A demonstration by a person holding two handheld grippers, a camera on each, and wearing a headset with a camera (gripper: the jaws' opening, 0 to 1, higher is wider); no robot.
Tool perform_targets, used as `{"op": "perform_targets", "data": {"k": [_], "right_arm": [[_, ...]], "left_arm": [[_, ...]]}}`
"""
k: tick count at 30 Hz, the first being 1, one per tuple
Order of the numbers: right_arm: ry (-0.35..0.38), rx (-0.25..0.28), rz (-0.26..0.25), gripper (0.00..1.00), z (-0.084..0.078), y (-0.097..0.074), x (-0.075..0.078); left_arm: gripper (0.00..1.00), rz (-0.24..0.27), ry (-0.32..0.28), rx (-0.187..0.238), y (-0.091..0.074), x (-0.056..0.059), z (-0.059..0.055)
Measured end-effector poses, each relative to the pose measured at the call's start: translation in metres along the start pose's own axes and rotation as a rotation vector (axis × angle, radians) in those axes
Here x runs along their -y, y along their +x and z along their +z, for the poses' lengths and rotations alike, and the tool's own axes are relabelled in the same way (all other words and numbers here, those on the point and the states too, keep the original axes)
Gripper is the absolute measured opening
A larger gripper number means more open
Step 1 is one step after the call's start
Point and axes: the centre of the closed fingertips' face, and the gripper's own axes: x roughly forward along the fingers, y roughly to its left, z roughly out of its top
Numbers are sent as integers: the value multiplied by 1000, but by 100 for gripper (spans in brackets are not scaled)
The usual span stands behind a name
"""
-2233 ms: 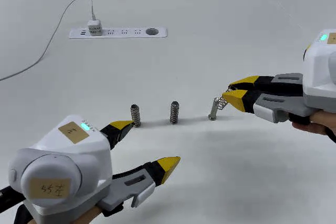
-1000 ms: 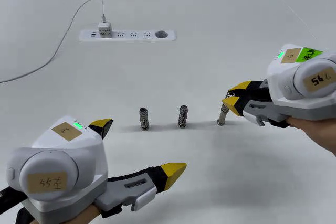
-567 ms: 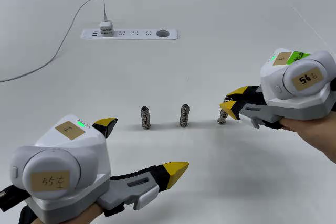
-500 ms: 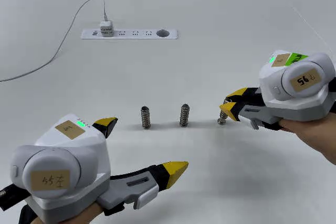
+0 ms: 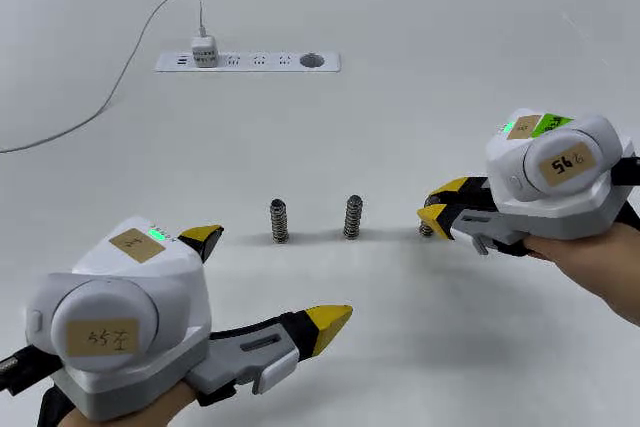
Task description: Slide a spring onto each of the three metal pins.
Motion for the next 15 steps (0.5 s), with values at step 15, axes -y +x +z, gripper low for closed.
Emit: {"op": "perform_targets", "data": {"k": [15], "right_arm": [[146, -21, -32, 12, -3, 1, 9]], "left_arm": [[87, -2, -5, -7, 0, -1, -1]]}}
